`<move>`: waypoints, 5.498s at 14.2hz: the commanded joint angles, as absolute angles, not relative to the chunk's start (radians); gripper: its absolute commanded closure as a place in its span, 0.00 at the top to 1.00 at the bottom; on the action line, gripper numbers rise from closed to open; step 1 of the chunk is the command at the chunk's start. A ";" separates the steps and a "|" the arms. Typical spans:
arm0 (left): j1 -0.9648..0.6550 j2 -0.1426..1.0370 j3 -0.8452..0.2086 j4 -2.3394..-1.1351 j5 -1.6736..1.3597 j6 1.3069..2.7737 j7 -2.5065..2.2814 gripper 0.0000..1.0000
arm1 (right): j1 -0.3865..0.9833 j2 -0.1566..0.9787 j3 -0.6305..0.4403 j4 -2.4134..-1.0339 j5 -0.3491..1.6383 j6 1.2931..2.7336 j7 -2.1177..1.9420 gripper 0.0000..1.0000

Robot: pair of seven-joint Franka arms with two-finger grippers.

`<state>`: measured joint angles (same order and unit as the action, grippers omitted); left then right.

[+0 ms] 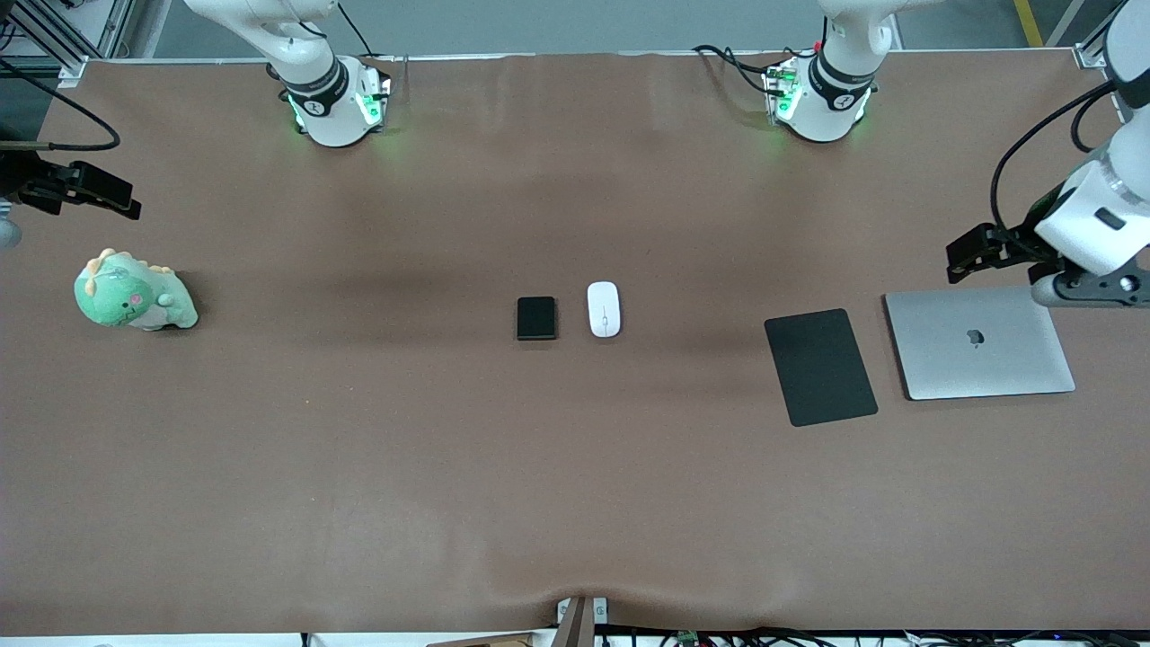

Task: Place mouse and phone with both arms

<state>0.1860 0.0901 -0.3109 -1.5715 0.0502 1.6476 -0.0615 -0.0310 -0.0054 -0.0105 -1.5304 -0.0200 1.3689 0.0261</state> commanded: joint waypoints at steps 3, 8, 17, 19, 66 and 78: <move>0.129 0.167 -0.316 -1.560 0.029 1.687 -0.086 1.00 | -0.031 0.008 -0.009 -1.505 -0.029 1.361 0.017 1.00; -0.014 0.282 -0.314 -1.562 0.044 1.758 -0.256 1.00 | -0.034 0.021 -0.009 -1.505 -0.029 1.367 0.017 1.00; -0.173 0.469 -0.314 -1.605 0.044 1.997 -0.512 1.00 | -0.025 0.048 -0.005 -1.505 -0.032 1.394 0.015 1.00; -0.207 0.495 -0.313 -1.605 0.046 2.019 -0.526 1.00 | -0.020 0.069 -0.002 -1.506 -0.025 1.423 0.015 1.00; -0.473 0.677 -0.302 -1.683 0.192 2.342 -0.887 0.00 | 0.290 0.241 0.064 -1.744 0.222 1.773 0.509 1.00; -0.114 0.442 -0.314 -1.825 0.215 2.177 -0.594 0.00 | 0.518 0.342 0.074 -1.936 0.218 2.247 0.707 1.00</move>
<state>-0.1642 0.5058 -0.3023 -1.7325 0.1951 2.1724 -0.6308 0.4795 0.2993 0.0796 -1.9369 0.2080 2.1795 0.6433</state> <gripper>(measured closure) 0.383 0.000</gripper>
